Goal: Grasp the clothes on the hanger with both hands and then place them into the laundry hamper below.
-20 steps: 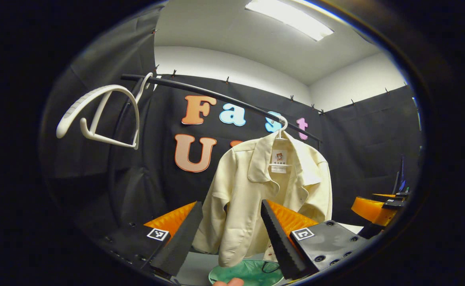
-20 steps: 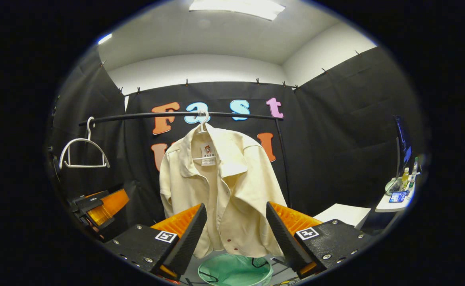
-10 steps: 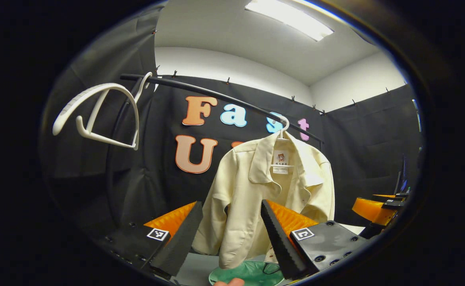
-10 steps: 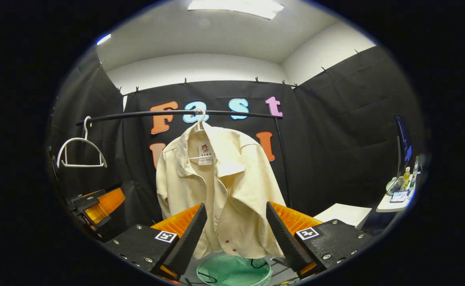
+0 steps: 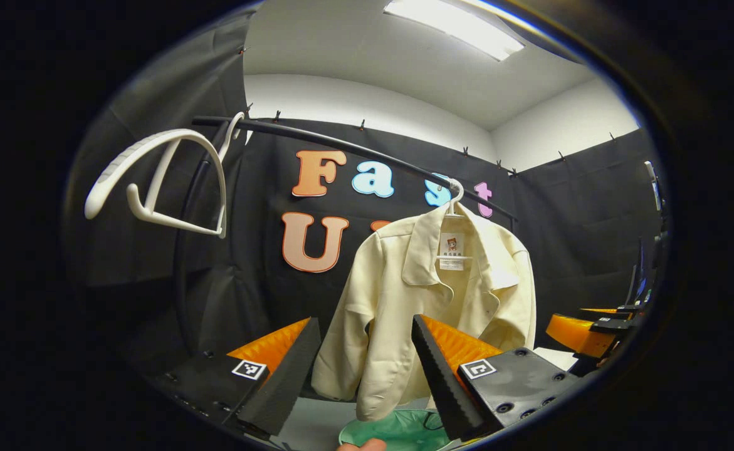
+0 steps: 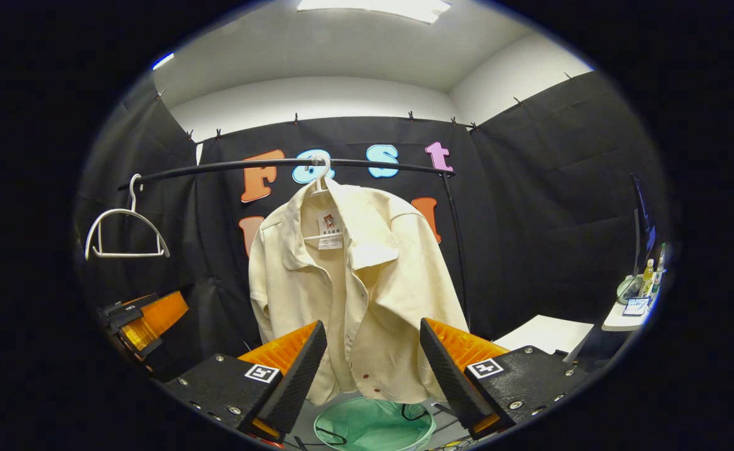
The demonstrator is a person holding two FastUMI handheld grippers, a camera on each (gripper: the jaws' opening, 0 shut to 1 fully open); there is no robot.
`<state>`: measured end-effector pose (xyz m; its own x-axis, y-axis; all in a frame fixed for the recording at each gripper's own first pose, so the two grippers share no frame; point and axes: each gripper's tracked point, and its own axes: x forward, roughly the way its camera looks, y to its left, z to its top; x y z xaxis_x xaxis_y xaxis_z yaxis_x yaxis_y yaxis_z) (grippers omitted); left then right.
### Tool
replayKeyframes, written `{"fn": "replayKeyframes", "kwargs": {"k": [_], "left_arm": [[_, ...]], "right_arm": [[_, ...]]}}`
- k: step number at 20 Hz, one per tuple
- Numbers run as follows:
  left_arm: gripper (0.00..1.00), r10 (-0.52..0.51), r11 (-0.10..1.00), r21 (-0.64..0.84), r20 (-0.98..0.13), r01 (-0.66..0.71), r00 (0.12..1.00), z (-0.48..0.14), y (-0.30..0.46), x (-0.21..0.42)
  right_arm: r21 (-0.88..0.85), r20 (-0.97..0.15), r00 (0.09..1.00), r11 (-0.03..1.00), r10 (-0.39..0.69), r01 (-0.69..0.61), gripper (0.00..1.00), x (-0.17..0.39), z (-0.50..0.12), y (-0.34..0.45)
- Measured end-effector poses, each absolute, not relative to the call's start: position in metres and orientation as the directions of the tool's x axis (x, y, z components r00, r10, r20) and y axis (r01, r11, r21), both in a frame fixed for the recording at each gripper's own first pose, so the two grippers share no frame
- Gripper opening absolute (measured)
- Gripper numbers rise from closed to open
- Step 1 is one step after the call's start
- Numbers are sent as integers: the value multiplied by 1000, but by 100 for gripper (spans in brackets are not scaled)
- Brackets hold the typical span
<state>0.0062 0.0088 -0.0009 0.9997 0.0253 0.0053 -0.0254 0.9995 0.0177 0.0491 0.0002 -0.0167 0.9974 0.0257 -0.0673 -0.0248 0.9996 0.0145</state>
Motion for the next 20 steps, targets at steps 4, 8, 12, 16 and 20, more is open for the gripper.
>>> {"fn": "replayKeyframes", "kwargs": {"k": [4,8,12,16,20], "left_arm": [[100,34,999,9,6,-34,999,-1,17,5],[96,36,999,11,35,-37,999,10,24,3],[96,49,999,-10,45,-49,998,13,34,0],[96,78,996,-47,14,-77,997,2,50,-3],[96,94,992,-79,-11,-95,995,-7,63,-2]], "right_arm": [[33,-101,994,998,51,-48,93,99,-31,21],[23,-145,989,999,42,-39,93,165,-61,41],[36,-236,971,998,-43,53,93,229,-104,39],[85,-296,935,970,-195,229,94,269,-131,5],[73,-241,928,948,-283,308,91,282,-117,-27]]}}
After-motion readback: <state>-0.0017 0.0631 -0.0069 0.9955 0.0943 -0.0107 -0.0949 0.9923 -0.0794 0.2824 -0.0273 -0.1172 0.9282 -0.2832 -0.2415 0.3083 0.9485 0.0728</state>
